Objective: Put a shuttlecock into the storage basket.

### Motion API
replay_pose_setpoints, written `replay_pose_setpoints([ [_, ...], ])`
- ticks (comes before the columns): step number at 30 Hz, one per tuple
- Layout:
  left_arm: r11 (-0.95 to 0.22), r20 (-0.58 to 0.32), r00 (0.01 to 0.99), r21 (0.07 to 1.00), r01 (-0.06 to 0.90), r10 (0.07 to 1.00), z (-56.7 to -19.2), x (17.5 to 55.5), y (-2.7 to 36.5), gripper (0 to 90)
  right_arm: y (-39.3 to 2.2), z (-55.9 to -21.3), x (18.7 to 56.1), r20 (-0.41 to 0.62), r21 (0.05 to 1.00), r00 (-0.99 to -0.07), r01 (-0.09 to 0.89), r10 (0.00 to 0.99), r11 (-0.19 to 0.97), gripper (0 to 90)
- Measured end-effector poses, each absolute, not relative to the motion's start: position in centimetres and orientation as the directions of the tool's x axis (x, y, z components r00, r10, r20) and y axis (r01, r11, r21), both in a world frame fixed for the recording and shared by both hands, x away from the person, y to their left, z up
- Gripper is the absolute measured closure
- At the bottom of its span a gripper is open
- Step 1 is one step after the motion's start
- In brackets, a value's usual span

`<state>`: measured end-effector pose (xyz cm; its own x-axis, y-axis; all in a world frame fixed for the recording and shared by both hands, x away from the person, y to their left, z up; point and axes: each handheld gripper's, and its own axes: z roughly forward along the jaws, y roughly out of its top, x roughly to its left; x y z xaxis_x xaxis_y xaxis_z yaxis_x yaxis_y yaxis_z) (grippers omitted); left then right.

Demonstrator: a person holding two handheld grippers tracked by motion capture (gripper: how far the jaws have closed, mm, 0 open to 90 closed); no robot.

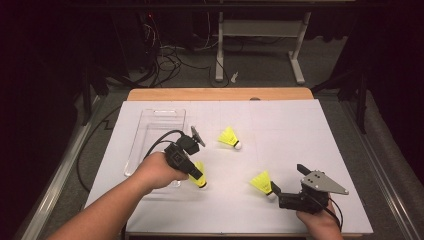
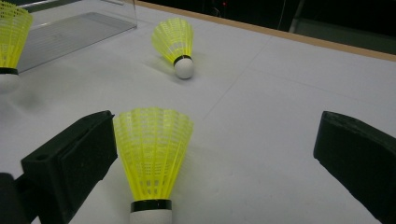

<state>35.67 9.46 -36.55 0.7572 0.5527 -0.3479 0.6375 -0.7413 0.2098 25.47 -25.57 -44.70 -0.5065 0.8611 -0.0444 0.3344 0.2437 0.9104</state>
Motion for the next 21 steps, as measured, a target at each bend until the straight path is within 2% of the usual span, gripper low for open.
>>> replay_pose_setpoints([
  [21, -0.727, -0.308, 0.753, 0.219, 0.651, 0.581, -34.9, 36.1, 10.1, 88.6, -25.6, -44.6, 25.5, -0.041, 0.910, -0.505, 0.337, 0.862, 0.240, 0.1],
])
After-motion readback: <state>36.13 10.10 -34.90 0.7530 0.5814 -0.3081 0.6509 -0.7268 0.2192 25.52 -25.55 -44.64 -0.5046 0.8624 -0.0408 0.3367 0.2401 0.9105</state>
